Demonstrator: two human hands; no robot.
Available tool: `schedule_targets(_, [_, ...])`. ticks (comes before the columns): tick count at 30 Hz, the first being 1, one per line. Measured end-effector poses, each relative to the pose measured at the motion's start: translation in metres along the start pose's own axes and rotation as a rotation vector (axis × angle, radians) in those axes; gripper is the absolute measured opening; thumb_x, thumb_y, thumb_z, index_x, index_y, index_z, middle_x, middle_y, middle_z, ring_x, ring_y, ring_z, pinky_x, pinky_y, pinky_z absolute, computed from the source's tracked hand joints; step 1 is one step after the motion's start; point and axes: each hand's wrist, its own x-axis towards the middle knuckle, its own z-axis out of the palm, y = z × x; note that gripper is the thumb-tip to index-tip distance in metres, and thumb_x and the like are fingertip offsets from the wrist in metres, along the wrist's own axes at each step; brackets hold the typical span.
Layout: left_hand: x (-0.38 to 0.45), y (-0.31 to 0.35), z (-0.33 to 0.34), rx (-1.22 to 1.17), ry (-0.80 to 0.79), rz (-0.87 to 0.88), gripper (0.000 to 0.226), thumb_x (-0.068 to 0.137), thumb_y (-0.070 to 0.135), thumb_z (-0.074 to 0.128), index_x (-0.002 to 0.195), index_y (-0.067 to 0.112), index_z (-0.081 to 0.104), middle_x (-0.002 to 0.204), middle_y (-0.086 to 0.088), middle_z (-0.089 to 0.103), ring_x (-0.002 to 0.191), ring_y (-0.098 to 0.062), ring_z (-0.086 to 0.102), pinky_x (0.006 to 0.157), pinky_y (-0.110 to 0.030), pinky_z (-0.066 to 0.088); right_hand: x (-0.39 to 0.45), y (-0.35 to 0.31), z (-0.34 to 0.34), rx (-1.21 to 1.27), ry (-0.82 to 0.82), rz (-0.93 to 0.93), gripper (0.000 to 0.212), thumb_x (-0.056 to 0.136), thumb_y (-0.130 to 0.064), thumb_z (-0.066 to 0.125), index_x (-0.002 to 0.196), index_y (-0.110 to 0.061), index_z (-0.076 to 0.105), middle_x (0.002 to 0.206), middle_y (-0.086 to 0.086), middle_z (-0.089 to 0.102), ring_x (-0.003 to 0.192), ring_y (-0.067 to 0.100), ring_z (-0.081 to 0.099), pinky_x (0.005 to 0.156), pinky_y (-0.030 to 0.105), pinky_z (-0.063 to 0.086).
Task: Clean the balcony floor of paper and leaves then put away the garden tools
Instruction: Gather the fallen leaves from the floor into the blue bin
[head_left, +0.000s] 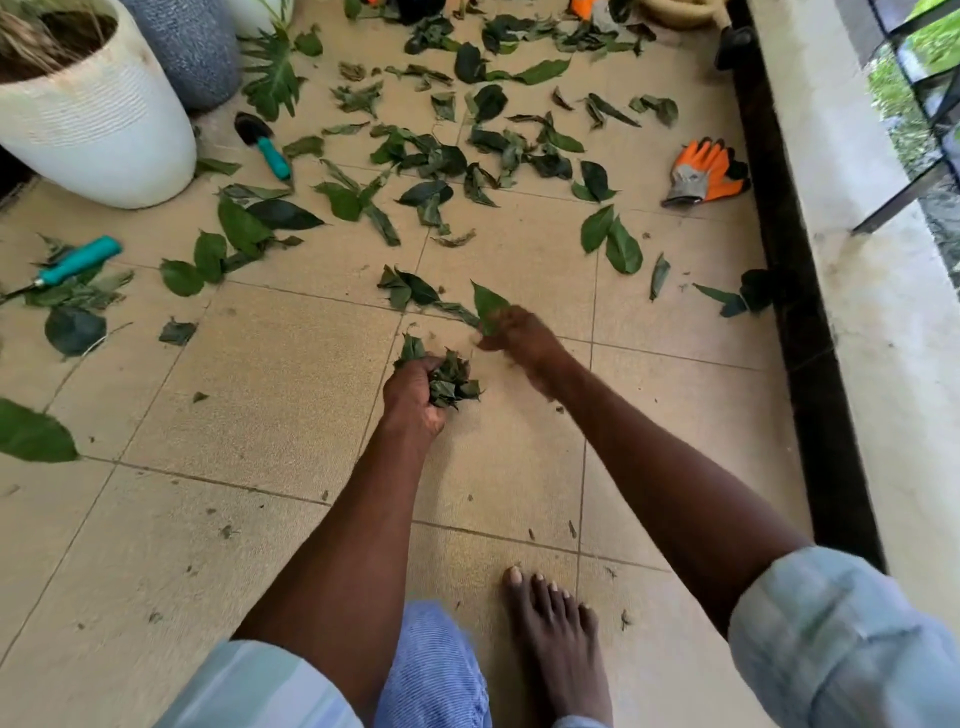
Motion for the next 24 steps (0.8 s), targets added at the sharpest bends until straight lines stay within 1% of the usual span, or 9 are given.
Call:
schedule_targets(1, [0.003,0.003,-0.002,-0.001,0.027,-0.001,0.018,0.087,-0.003,0.050,0.099,0.002,0.062,0.090,-0.017,0.065,0.071,-0.027,0.065,0.048,-0.028,0.051,0.014,0.002,-0.008,-0.218,0.091,-0.083,0.029,0.086,-0.007,0.064,0.115,-0.008,0.059,0.117,0.012,0.061,0.103,0.024,0.058,0.082,0.037,0.050])
schedule_targets(3, [0.010,0.006,-0.005,-0.001,0.047,0.001,0.025,0.085,-0.002,0.053,0.108,0.000,0.063,0.095,-0.018,0.066,0.075,-0.027,0.066,0.056,-0.030,0.055,0.038,0.007,-0.018,-0.753,0.140,-0.209,0.048,0.087,-0.006,0.058,0.135,-0.012,0.050,0.142,0.016,0.045,0.130,0.034,0.042,0.103,0.044,0.042])
schedule_targets(6, [0.016,0.003,-0.005,0.010,0.039,0.003,0.015,0.085,-0.002,0.055,0.095,0.002,0.065,0.099,-0.018,0.065,0.079,-0.028,0.065,0.079,-0.039,0.057,0.053,0.010,-0.025,-1.200,-0.076,-0.257,0.081,0.086,-0.001,0.055,0.154,-0.023,0.017,0.162,0.004,0.001,0.148,0.031,0.000,0.117,0.051,0.016])
schedule_targets(9, [0.016,0.002,-0.004,0.041,0.037,0.004,0.011,0.084,-0.002,0.056,0.090,0.003,0.064,0.104,-0.020,0.066,0.083,-0.031,0.065,0.093,-0.047,0.052,0.051,0.015,-0.024,-1.380,-0.191,-0.315,0.075,0.090,-0.003,0.053,0.154,-0.022,0.018,0.161,0.007,0.010,0.146,0.032,0.012,0.114,0.048,0.027])
schedule_targets(11, [0.016,0.001,-0.004,0.059,0.042,-0.005,0.011,0.084,-0.001,0.057,0.091,0.003,0.064,0.107,-0.021,0.065,0.085,-0.032,0.065,0.092,-0.048,0.053,0.043,0.025,-0.023,-1.315,-0.125,-0.309,0.052,0.094,-0.005,0.047,0.145,-0.014,0.038,0.148,0.013,0.038,0.128,0.029,0.043,0.094,0.036,0.046])
schedule_targets(14, [0.012,-0.004,-0.001,0.084,0.036,-0.014,0.013,0.084,0.001,0.057,0.094,0.003,0.064,0.108,-0.020,0.065,0.089,-0.032,0.065,0.089,-0.047,0.054,0.022,0.042,-0.032,-1.212,0.024,-0.340,0.027,0.097,-0.007,0.044,0.121,-0.002,0.057,0.117,0.015,0.055,0.093,0.023,0.055,0.070,0.029,0.048])
schedule_targets(19, [0.007,-0.019,0.009,0.125,0.039,-0.029,0.037,0.078,0.002,0.064,0.115,0.000,0.064,0.115,-0.021,0.066,0.102,-0.036,0.066,0.091,-0.057,0.052,-0.013,0.058,-0.067,-0.674,0.272,-0.103,0.018,0.087,-0.004,0.063,0.104,-0.008,0.066,0.098,0.008,0.067,0.086,0.020,0.065,0.074,0.031,0.056])
schedule_targets(22, [0.000,-0.027,0.014,0.156,0.026,-0.027,0.044,0.076,0.004,0.066,0.120,0.000,0.062,0.113,-0.020,0.067,0.101,-0.036,0.067,0.089,-0.056,0.053,-0.031,0.052,-0.086,-0.357,0.157,0.067,0.028,0.079,0.001,0.072,0.100,-0.011,0.057,0.087,0.010,0.068,0.078,0.025,0.066,0.071,0.037,0.057])
schedule_targets(24, [-0.008,-0.030,0.018,0.177,0.014,-0.021,0.037,0.077,0.003,0.066,0.114,0.002,0.065,0.105,-0.017,0.068,0.094,-0.032,0.067,0.088,-0.049,0.055,-0.042,0.049,-0.089,-0.356,-0.004,0.137,0.037,0.077,0.005,0.072,0.106,-0.009,0.055,0.090,0.018,0.068,0.077,0.028,0.066,0.075,0.043,0.057])
